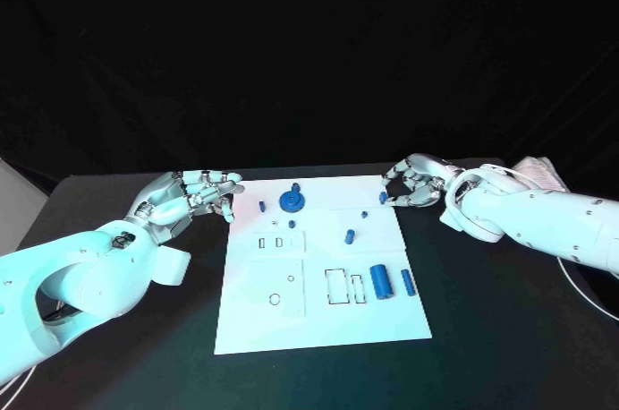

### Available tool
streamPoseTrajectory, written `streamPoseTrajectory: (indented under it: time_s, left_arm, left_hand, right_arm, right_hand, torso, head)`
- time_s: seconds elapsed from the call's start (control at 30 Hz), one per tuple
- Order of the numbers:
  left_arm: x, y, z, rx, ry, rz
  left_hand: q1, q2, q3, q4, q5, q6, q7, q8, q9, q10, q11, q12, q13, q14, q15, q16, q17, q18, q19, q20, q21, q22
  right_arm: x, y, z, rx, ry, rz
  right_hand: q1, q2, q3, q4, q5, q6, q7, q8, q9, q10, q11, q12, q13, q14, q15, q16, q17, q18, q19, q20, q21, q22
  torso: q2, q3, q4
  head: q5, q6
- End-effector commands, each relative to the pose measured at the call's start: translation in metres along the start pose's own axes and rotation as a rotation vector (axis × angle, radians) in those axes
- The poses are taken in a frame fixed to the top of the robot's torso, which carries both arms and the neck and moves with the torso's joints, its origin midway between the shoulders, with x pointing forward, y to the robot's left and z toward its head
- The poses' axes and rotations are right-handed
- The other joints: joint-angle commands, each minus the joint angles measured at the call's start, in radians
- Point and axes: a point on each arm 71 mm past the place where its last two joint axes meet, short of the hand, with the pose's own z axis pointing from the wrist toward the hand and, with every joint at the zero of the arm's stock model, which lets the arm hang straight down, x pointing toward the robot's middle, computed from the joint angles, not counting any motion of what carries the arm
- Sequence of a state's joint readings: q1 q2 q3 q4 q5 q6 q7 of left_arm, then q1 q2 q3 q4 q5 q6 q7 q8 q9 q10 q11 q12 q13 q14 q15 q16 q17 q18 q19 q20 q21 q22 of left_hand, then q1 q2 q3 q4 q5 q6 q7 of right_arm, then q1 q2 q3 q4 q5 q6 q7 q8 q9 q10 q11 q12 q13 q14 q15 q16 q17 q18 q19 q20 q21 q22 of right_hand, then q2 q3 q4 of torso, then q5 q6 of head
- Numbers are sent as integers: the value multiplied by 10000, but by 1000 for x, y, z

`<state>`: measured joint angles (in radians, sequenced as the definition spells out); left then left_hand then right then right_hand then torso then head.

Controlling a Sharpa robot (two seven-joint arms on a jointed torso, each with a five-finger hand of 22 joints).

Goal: Assemble the parts on the task board

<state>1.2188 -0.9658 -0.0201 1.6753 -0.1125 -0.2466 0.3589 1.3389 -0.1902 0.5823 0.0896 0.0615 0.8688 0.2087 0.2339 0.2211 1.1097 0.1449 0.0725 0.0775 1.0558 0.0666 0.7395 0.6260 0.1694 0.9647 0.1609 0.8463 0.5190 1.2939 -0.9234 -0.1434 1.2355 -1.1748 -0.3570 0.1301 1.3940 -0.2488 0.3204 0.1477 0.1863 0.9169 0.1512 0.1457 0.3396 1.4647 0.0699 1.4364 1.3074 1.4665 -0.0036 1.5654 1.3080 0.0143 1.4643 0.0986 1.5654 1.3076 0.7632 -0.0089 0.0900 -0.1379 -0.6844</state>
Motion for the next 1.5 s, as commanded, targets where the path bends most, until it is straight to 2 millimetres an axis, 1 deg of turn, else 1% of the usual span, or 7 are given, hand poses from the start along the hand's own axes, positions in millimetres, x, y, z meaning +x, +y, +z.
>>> streamPoseTrajectory:
  time_s: [0.03,0.17,0.4,0.53,0.63,1.23,1.5]
  left_arm:
    - [2,-1,1,102,214,-38]
    - [2,-1,1,97,204,-30]
    - [1,-1,1,92,192,-24]
    - [1,-1,0,90,190,-23]
    - [1,-1,0,89,179,-18]
    - [0,-1,0,83,169,-14]
    - [0,-1,0,80,165,-2]
  left_hand:
    - [-63,42,56,-9,-1,-58,4,-35,15,-35,-21,-13,13,-76,15,68,-13,141,-61,-6,35,9]
    - [-63,42,56,-9,-1,-58,4,-35,15,-35,-21,-13,13,-76,15,68,-13,141,-61,-6,35,9]
    - [-63,42,56,-9,-1,-58,4,-35,15,-35,-21,-13,13,-76,15,68,-13,141,-61,-6,35,9]
    - [-63,42,56,-9,-1,-58,4,-35,15,-35,-21,-13,13,-76,15,68,-13,141,-61,-6,35,9]
    - [-61,41,61,-17,-1,-56,3,-33,24,-33,-22,-11,16,-80,14,74,-18,142,-78,-6,57,22]
    - [-66,41,60,-14,-2,-57,5,-33,25,-33,-21,-11,16,-80,15,74,-19,142,-80,-6,58,23]
    - [-66,41,60,-14,-2,-57,5,-33,25,-33,-21,-11,16,-80,15,74,-19,142,-80,-6,58,23]
  right_arm:
    - [2,0,2,-109,124,-209]
    - [2,-2,3,14,-3,-214]
    - [3,-2,7,159,-1,-193]
    - [8,-3,8,284,228,-165]
    - [12,-4,7,344,381,-144]
    - [16,-2,10,455,462,-159]
    - [16,-1,11,446,350,-149]
  right_hand:
    - [99,20,-11,-23,57,-79,25,-49,-12,-22,1,-50,1552,1031,-32,33,2583,-143,1065,-16,53,2632]
    - [69,80,-36,32,145,-79,44,-60,-16,-19,16,-48,1554,1030,-10,32,2582,-143,1065,0,53,2632]
    - [66,216,8,102,222,-7,55,-43,-9,25,28,2,1592,1035,4,40,2598,-143,1065,19,53,2632]
    - [194,367,228,83,145,372,-37,129,46,118,-32,108,1670,1038,-98,45,2610,-143,1065,-34,53,2632]
    - [236,378,335,63,98,501,-86,183,56,133,-76,120,1679,1039,-162,47,2613,-143,1065,-91,53,2632]
    - [240,374,379,59,62,531,-99,191,54,162,-90,155,1706,1042,-188,52,2625,-143,1065,-117,53,2632]
    - [148,592,677,151,48,798,-211,305,73,239,-181,233,1767,1042,-304,53,2626,-143,1065,-228,53,2632]
  torso:
    - [-11,-16,10]
    - [-13,-21,25]
    - [-13,-20,1]
    - [-16,-19,-4]
    - [-12,-17,-16]
    - [-16,-11,-3]
    - [-19,-7,-10]
  head:
    - [18,-16]
    - [2,-21]
    - [29,-47]
    - [21,-68]
    - [28,-74]
    - [9,-83]
    - [11,-95]
